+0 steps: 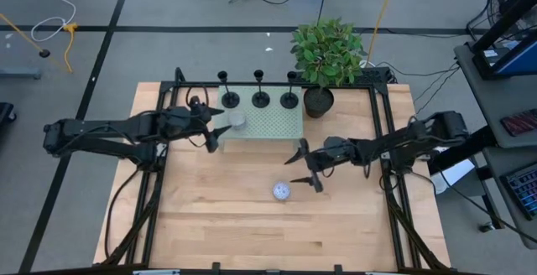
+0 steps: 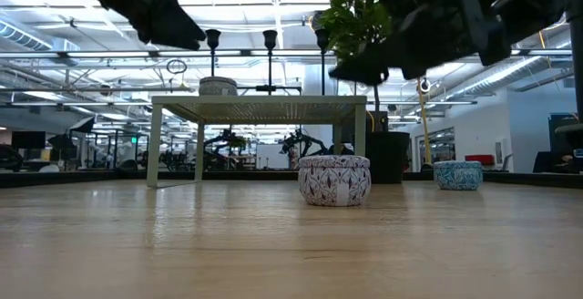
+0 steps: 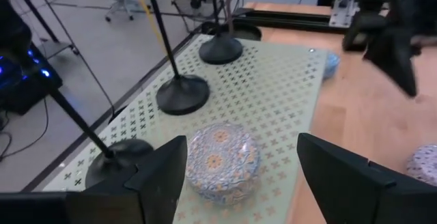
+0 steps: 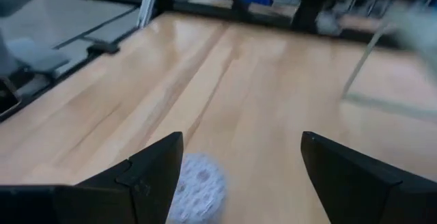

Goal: Pick & Place candle stick holders
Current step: Put the white scented candle on the shelf

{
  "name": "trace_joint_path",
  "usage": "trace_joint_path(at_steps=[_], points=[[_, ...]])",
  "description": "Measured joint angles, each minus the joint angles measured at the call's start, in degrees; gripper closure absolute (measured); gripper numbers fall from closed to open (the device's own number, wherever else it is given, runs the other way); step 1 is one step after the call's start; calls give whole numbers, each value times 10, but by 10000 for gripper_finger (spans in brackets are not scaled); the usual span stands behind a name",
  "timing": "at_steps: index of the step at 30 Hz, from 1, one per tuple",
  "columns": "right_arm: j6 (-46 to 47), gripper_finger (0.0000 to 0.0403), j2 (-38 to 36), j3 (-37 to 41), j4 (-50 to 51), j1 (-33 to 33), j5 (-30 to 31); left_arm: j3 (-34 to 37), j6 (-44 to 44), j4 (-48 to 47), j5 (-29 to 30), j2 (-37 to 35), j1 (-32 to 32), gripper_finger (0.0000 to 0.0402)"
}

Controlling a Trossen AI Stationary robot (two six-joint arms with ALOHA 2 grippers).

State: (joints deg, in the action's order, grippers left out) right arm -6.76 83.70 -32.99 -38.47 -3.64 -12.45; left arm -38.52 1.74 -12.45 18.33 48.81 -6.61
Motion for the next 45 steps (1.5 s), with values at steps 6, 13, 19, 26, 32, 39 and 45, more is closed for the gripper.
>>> trace_joint_path(at_steps=[6,13,19,26,32,39,45], points=[[31,110,71,0,-33,-33,4,0,-29,6,0,-2,12,126],[54,110,168,0,-175,-52,6,0,-65,22,0,0,15,114],[98,110,228,-1,-219,-51,41,0,-93,28,-2,0,15,116],[136,110,264,-26,-228,-53,18,0,-97,27,-3,0,15,121],[138,110,268,-33,-206,-55,17,0,-104,25,-3,0,15,121],[144,110,268,-33,-193,-57,16,0,-105,23,-4,0,15,121],[135,110,268,-33,-196,-66,18,0,-105,23,-4,0,15,121]])
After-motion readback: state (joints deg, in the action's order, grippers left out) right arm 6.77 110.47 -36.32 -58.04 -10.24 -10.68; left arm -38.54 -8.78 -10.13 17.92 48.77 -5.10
